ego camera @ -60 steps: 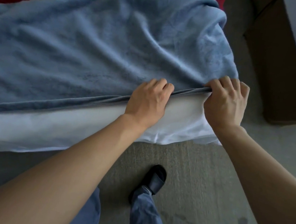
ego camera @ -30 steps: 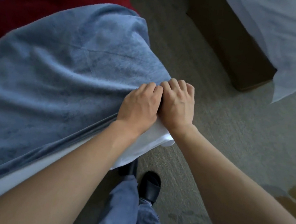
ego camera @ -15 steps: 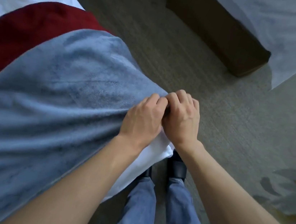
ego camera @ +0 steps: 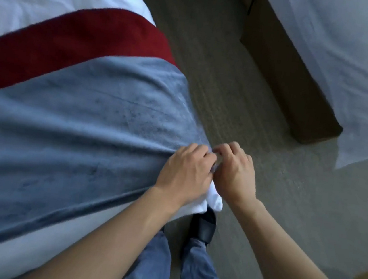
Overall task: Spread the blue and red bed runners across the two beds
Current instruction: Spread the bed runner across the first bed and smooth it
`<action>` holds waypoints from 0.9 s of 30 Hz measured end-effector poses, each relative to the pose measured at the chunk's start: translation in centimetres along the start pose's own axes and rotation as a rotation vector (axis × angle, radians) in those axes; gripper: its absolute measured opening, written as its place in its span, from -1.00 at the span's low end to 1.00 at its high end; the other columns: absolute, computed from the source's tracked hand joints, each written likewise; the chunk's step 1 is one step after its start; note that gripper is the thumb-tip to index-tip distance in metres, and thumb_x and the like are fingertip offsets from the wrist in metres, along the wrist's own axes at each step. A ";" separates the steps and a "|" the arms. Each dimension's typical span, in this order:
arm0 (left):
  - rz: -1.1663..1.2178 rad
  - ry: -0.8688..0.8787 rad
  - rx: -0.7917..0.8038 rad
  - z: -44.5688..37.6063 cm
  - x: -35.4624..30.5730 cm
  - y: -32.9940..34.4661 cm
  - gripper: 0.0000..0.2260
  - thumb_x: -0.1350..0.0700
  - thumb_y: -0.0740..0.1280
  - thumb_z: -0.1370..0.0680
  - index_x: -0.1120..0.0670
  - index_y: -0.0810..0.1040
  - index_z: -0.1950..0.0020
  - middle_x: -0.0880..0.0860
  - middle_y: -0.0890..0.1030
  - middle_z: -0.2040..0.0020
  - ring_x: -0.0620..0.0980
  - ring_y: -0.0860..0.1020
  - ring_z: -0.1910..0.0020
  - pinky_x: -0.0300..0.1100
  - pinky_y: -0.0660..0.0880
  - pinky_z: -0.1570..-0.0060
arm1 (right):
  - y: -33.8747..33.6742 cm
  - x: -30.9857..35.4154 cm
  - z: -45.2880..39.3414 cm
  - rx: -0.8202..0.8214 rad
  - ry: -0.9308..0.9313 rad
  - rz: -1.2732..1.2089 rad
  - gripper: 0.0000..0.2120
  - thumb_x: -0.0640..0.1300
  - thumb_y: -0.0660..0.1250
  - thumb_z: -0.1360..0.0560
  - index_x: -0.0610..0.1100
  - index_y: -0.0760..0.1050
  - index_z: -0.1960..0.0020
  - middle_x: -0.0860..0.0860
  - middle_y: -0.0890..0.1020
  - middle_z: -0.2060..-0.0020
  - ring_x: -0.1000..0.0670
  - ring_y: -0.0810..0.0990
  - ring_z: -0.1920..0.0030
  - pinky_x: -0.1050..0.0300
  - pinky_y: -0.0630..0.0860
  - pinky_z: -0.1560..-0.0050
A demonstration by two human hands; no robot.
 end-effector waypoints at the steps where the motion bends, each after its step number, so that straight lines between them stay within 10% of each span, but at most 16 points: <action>1: 0.013 -0.027 -0.045 0.3 1.2 -1.9 -0.95 0.10 0.34 -0.48 0.06 0.54 0.12 0.05 0.53 0.13 0.07 0.51 0.08 -0.06 0.42 0.09 | -1.3 1.5 -1.0 -0.046 -0.020 0.010 -0.78 -0.20 0.32 -0.37 -0.11 0.59 -0.01 -0.05 0.57 0.10 -0.14 0.58 0.12 -0.02 0.45 0.07; 11: -0.064 -0.482 -0.238 8.1 25.4 -16.2 -0.86 0.09 0.35 -0.52 0.06 0.58 -0.06 0.02 0.55 0.00 0.08 0.51 -0.06 -0.03 0.44 0.02 | -0.8 25.4 -10.4 -0.096 -0.385 0.032 -0.84 -0.30 0.34 -0.47 -0.16 0.61 -0.01 -0.05 0.64 0.05 -0.19 0.60 0.05 -0.09 0.44 0.02; 27: -0.057 -0.510 -0.244 4.8 50.6 -22.3 -0.73 0.07 0.21 -0.61 0.12 0.49 -0.28 0.08 0.52 -0.23 0.14 0.47 -0.18 0.03 0.36 -0.17 | 8.7 38.8 -25.6 -0.005 -0.317 0.249 -0.68 -0.10 0.17 -0.63 -0.05 0.50 -0.35 -0.01 0.57 -0.24 -0.12 0.51 -0.23 -0.07 0.33 -0.29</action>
Point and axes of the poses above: each hand's wrist, its own z-axis away from the middle knuckle, its own y-axis out of the palm, x = y × z, the point moved 10 cm from there along -z, towards the middle knuckle
